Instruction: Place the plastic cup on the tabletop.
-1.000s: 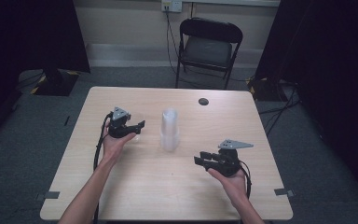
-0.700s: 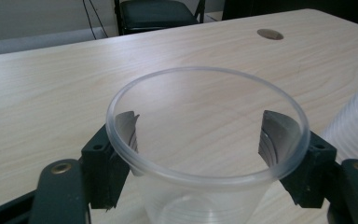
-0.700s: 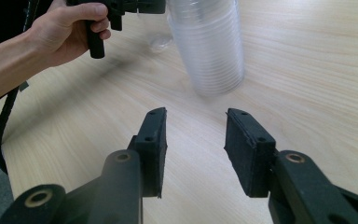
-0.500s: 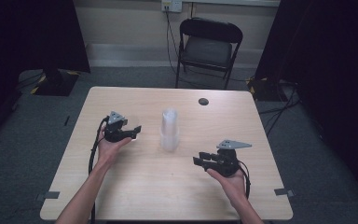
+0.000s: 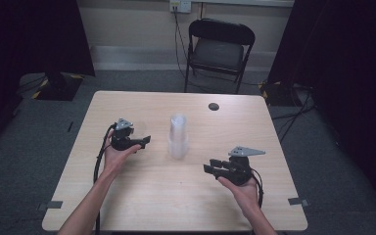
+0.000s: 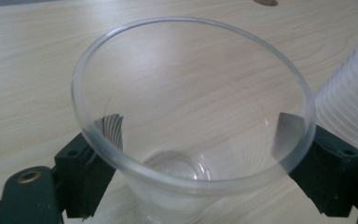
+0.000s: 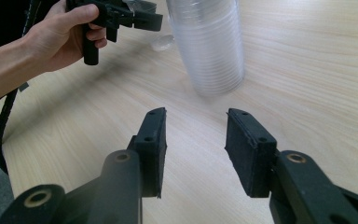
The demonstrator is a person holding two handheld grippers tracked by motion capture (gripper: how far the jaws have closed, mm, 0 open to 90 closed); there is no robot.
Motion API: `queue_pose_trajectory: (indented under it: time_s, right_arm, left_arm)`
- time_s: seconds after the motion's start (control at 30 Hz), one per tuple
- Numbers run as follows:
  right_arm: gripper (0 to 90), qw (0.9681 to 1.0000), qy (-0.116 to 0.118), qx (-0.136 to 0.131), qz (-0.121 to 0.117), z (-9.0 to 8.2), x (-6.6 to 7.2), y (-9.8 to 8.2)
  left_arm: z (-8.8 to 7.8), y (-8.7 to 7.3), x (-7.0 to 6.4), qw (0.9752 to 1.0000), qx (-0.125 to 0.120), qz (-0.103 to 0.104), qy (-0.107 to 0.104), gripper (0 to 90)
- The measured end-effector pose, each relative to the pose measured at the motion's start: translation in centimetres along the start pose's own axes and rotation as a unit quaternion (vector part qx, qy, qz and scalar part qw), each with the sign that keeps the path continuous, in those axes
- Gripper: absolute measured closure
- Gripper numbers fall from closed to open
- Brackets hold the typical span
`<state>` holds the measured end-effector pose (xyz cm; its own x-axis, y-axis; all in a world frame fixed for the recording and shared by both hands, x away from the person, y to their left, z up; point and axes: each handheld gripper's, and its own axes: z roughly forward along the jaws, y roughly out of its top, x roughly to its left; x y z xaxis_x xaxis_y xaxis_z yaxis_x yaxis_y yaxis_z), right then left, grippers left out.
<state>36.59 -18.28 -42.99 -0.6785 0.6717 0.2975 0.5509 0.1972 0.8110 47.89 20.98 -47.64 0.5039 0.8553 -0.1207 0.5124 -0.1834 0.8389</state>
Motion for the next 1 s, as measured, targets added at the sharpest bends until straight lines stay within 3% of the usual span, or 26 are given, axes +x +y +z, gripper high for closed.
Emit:
queue_pose_trajectory:
  time_s: [0.13,0.27,0.47,0.53,0.63,0.7,0.83,1.0]
  right_arm:
    - [57.4,1.0000,-0.002,0.000,0.001,0.0,0.0,0.0]
    - [56.3,1.0000,-0.005,0.000,0.002,0.1,-0.1,0.0]
    - [55.2,0.9999,-0.009,-0.005,0.004,-0.2,-0.2,0.1]
    - [55.2,0.9999,-0.011,-0.006,0.002,-0.3,-0.3,0.1]
    - [54.7,0.9999,-0.014,-0.007,0.004,-0.4,-0.4,0.0]
    - [54.3,0.9998,-0.017,-0.009,0.005,-0.6,-0.5,0.0]
    - [54.1,0.9996,-0.023,-0.012,0.009,-0.7,-0.8,-0.2]
    - [52.1,0.9995,-0.030,-0.008,0.011,-0.5,-1.1,-0.3]
  left_arm:
    - [-0.5,-0.1,0.2,0.9999,0.009,-0.012,0.000,15.7]
    - [-1.1,0.1,0.3,0.9999,0.009,-0.009,-0.003,15.7]
    - [-2.0,0.3,0.1,0.9999,0.014,-0.002,-0.008,15.7]
    - [-2.2,0.3,-0.1,0.9994,0.028,0.021,0.005,16.1]
    - [-2.6,0.3,-0.1,0.9993,0.030,0.021,-0.001,16.5]
    - [-3.0,0.0,-0.3,0.9996,0.014,0.022,0.012,16.9]
    - [-3.6,-0.6,-0.3,0.9994,0.023,0.027,0.007,16.9]
    - [-5.1,-0.3,-0.7,0.9994,0.010,0.032,0.006,16.9]
